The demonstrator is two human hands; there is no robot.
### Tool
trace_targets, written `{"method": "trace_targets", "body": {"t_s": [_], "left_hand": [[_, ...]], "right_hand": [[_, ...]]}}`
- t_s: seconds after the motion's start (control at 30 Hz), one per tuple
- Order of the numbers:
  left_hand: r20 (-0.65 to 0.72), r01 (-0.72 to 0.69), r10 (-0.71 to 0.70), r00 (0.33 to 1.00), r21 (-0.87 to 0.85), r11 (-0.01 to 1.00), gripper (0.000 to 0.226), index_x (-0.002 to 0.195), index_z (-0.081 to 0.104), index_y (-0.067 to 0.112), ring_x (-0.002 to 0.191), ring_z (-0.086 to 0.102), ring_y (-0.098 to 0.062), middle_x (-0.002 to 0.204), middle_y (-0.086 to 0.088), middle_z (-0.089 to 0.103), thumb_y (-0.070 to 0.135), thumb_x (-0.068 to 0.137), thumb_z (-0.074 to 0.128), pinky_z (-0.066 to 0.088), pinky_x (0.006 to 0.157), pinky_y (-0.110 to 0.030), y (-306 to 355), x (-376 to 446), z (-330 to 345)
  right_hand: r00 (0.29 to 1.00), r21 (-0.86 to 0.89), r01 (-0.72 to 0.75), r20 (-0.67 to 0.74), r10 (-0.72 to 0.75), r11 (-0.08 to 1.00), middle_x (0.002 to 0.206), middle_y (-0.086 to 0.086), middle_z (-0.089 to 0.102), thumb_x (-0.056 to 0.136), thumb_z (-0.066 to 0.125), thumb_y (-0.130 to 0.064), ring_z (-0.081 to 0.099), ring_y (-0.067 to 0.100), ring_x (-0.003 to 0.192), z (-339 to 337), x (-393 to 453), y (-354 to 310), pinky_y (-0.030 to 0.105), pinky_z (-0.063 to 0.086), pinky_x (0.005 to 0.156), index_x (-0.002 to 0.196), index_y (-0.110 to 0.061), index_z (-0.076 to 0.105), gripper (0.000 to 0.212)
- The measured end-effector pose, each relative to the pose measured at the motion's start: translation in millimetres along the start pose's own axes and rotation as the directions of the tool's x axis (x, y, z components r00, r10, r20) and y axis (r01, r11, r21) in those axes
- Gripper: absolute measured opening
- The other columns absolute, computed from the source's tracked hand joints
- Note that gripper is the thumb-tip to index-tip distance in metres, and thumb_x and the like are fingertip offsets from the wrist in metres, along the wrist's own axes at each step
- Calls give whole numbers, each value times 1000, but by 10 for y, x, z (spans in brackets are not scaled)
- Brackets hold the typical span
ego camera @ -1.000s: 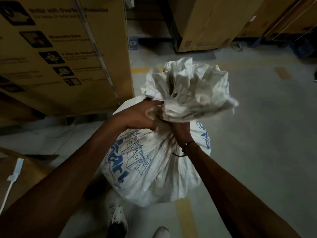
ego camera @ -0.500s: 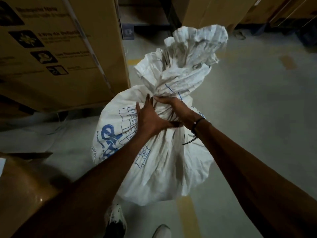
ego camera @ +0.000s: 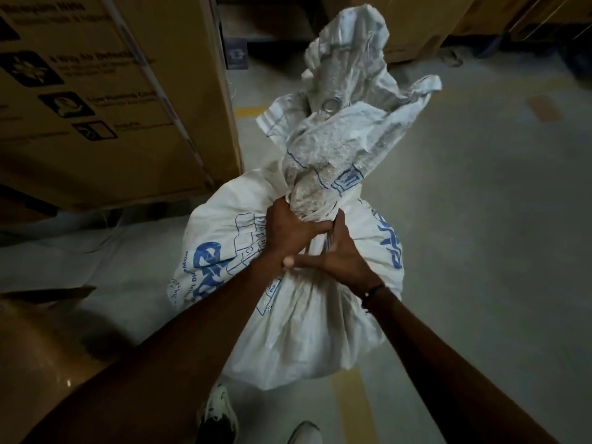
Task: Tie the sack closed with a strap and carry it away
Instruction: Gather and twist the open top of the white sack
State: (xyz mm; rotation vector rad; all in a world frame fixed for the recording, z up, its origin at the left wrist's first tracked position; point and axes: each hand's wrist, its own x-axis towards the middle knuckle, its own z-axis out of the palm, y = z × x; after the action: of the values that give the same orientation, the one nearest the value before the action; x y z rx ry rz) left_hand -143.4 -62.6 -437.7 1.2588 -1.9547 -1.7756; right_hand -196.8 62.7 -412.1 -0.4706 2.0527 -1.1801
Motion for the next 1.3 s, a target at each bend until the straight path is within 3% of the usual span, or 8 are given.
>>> {"method": "trace_targets", "body": {"t_s": [0.13,0.23,0.43,0.67,0.83,0.93,1.07,1.3], "left_hand": [[359,-27,-14,933,108,994,102,135,58,17,121,64,-12,127,6,66,47,46,97,50,100,-26,204,246,-244],[504,65,-186,844,248,967,123,144,53,20,123,65,-20,135,3,68,64,38,97,50,110,-41,219,423,-400],[740,254,-125,661,-64,965,28,90,81,17,67,64,-10,87,-5,75,30,100,59,45,58,-17,626,201,-727],[570,474,-96,816,-565,675,41,116,61,-4,91,54,-24,99,-17,65,10,80,50,47,95,-30,-64,222,-759],[392,126,-1,920,-294,947,64,131,62,5,115,68,-23,121,-8,74,6,71,83,54,89,-36,-325,23,-668],[349,78,22,937,-269,960,78,132,68,16,120,72,-17,128,0,75,28,63,101,55,106,-40,-123,-11,-599],[159,114,-76,984,-243,963,100,129,64,21,112,75,-15,122,5,76,49,42,106,61,97,-40,115,188,-463],[21,185,-185,983,1,983,102,111,67,18,95,76,-18,106,2,77,54,23,102,65,86,-38,340,445,-411]], "right_hand": [[999,-101,-35,-23,33,994,121,-33,44,38,112,-38,52,-16,114,168,61,-15,3,45,100,139,-26,33,129],[985,-99,-110,-144,96,989,128,-8,68,17,99,-78,68,5,120,367,204,43,30,60,103,137,-21,56,141],[924,69,-177,-331,190,982,105,-14,78,16,92,-88,73,12,110,440,319,-78,45,55,109,105,-30,72,108],[951,-85,-174,-273,145,981,125,1,66,62,98,-61,57,23,133,318,376,-195,39,31,121,108,-27,64,67],[990,-240,-18,-140,-16,971,142,10,61,64,96,-55,52,31,142,263,472,-156,46,33,125,143,-11,52,100],[997,-258,66,-26,-75,964,135,15,72,76,81,-41,66,31,131,220,526,-49,53,51,115,137,-7,65,72],[987,-139,124,124,-107,982,139,4,68,84,89,-2,63,18,133,98,578,-77,23,49,115,141,-11,61,64],[994,-153,10,-108,-27,988,125,-5,77,53,104,-50,71,7,120,307,586,-31,35,56,110,129,-21,70,88]]}}
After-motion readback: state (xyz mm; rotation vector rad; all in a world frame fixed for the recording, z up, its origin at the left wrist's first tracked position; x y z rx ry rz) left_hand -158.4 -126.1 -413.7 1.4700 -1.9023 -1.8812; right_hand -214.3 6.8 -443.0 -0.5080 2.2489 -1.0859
